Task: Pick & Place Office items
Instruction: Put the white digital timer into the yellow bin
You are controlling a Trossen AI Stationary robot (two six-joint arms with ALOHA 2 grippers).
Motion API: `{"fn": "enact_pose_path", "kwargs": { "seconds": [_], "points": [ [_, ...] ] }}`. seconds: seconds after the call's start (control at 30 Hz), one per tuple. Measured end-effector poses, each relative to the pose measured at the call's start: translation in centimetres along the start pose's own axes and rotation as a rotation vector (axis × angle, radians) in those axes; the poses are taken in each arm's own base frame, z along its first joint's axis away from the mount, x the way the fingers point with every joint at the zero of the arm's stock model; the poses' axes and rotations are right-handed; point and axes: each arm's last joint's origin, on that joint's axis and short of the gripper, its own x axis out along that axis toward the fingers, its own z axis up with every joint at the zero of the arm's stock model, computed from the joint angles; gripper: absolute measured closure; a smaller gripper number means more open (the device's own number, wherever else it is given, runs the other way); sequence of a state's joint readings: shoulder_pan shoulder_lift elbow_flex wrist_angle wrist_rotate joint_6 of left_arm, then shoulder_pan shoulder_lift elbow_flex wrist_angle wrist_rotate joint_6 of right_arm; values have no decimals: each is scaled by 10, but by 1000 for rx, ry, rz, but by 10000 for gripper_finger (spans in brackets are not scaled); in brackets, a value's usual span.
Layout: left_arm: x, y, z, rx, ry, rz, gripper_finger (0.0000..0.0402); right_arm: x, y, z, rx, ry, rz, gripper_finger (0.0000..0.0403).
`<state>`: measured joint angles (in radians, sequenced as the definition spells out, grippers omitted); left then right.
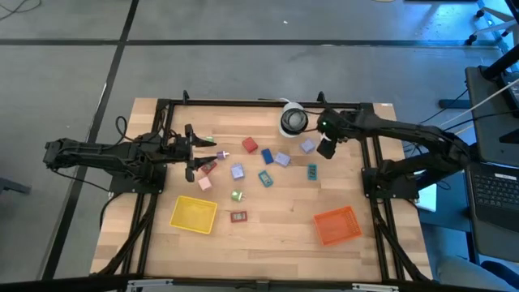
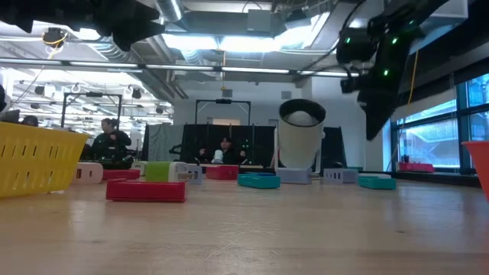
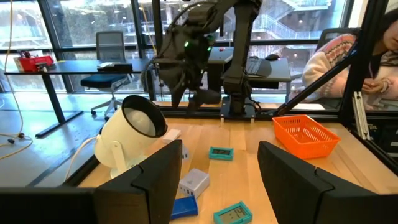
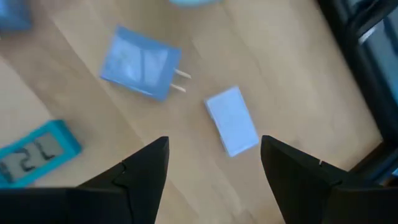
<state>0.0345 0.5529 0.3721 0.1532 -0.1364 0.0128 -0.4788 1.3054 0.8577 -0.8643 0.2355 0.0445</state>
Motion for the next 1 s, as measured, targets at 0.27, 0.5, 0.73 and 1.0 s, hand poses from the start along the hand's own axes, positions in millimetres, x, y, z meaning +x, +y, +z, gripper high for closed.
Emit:
{"fn": "enact_pose_path", "kwargs": {
  "seconds": [0.27, 0.5, 0.73, 1.0],
  "points": [
    [0, 0, 0, 0, 0, 0, 194, 16, -8, 19, 40, 134, 26, 149],
    [0, 0, -1, 0, 6, -11, 194, 17, -16, 38, 51, 191, 95, 149],
    [0, -1, -3, -11, 30, -27, 194, 23, -23, 33, 16, 287, 103, 149],
    [0, -1, -3, -15, 29, -27, 194, 24, -27, 32, -36, 295, 54, 149]
  ]
}}
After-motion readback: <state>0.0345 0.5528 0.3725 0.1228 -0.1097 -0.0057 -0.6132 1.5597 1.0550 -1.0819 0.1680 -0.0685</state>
